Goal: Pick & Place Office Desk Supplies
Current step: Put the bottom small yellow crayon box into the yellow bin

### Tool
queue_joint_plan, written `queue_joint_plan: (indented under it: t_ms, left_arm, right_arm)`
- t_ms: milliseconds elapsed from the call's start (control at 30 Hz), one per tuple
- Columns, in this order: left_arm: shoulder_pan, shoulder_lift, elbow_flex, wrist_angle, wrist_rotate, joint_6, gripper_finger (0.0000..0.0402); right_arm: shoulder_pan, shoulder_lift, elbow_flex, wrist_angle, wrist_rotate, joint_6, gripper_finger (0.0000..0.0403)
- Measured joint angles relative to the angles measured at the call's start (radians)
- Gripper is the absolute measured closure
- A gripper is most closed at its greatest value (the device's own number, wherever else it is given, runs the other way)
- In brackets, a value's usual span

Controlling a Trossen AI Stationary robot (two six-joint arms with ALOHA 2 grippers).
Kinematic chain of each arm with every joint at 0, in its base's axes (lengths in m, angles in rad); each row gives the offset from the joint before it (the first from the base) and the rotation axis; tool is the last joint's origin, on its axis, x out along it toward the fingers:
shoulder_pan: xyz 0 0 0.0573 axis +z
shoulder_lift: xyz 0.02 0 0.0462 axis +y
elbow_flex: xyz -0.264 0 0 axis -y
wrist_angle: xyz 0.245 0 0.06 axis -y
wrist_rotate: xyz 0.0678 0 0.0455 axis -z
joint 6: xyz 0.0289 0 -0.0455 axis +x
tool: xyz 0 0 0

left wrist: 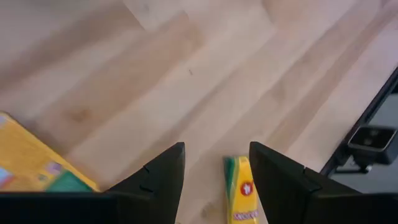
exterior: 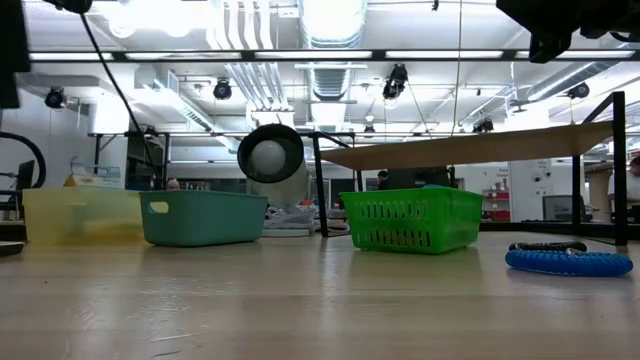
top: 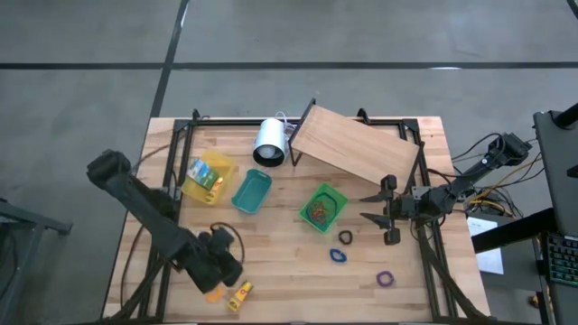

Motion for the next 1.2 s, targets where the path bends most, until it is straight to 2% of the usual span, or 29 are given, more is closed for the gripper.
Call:
queue_joint_plan:
  t_ms: [300,467,633,900,1200]
  left_arm:
    - [-0.006,0.261,0.138,0.077,0.141,0.01,0.0217]
    - [-0.006,0.345,0.185,0.087,0.219,0.006,0.0217]
    - [-0.007,0.368,0.189,0.106,0.269,0.008,0.0217]
    - [-0.023,0.368,0.189,0.135,0.268,0.039,0.0217]
    - [-0.027,0.37,0.102,0.258,0.272,0.013,0.0217]
  right_arm:
    - [0.0,0.0,0.0,0.0,0.0,0.0,0.0225]
    - [0.0,0.0,0.0,0.0,0.0,0.0,0.0225]
    - [0.0,0.0,0.0,0.0,0.0,0.0,0.0225]
    - [0.0,0.0,0.0,0.0,0.0,0.0,0.0225]
    - [0.0,0.0,0.0,0.0,0.0,0.0,0.0225]
